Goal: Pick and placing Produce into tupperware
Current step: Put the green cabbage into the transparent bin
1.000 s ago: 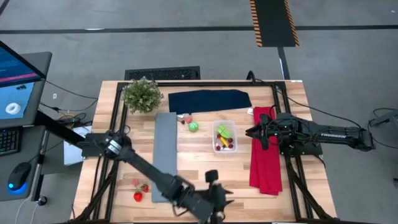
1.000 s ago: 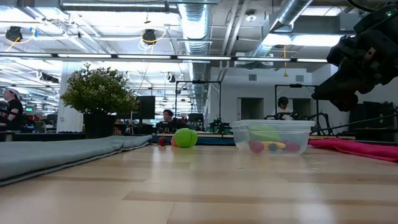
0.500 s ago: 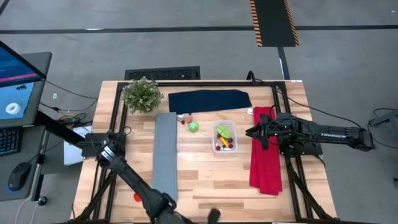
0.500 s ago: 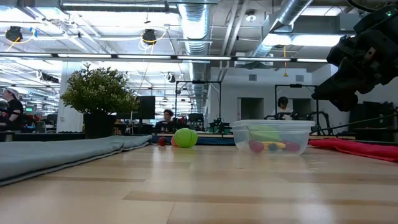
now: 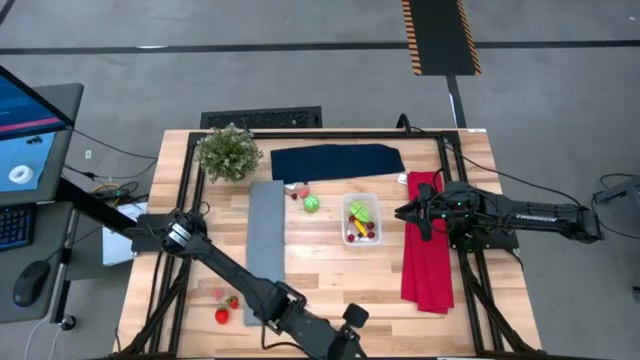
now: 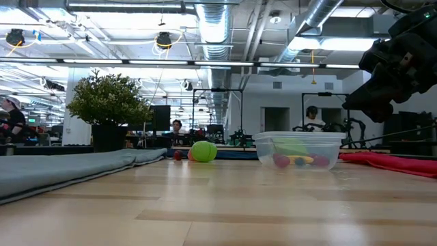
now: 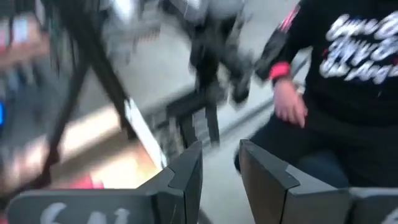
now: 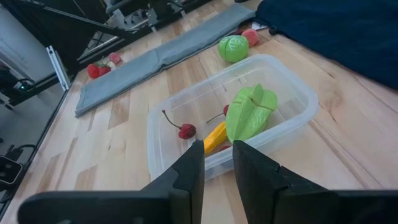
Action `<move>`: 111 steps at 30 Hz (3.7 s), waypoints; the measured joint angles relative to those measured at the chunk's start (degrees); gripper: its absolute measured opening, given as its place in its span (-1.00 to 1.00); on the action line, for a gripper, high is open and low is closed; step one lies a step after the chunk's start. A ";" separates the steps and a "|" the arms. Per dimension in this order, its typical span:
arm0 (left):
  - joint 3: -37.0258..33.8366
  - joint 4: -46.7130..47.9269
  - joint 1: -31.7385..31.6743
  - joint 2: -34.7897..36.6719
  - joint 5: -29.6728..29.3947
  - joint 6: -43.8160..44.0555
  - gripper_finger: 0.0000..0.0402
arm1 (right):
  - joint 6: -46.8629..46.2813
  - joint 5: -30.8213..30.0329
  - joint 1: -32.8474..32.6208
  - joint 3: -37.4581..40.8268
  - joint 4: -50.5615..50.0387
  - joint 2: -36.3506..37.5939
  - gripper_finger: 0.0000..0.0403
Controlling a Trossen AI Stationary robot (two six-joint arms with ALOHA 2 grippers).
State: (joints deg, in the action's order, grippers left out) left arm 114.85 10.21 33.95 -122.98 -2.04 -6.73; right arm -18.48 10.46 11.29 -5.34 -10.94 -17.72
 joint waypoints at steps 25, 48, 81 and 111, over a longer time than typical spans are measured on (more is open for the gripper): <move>0.11 5.78 -1.08 27.36 -12.48 -7.36 -0.52 | 0.00 0.00 0.00 0.00 -0.72 0.02 -0.47; -8.81 79.33 20.53 22.00 -78.46 93.46 -0.52 | 0.00 -0.02 0.00 0.01 -0.73 0.01 -0.47; -43.56 67.48 20.23 22.75 -66.68 113.31 -0.52 | 0.00 -0.02 0.00 0.00 -0.93 0.00 -0.47; -10.01 76.49 0.45 49.18 -88.22 42.87 -0.52 | 0.00 -0.02 0.00 0.00 -0.83 0.00 -0.47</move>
State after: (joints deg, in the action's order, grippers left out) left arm 104.83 86.71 34.40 -73.80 -90.26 36.14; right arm -18.48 10.44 11.29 -5.34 -11.77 -17.72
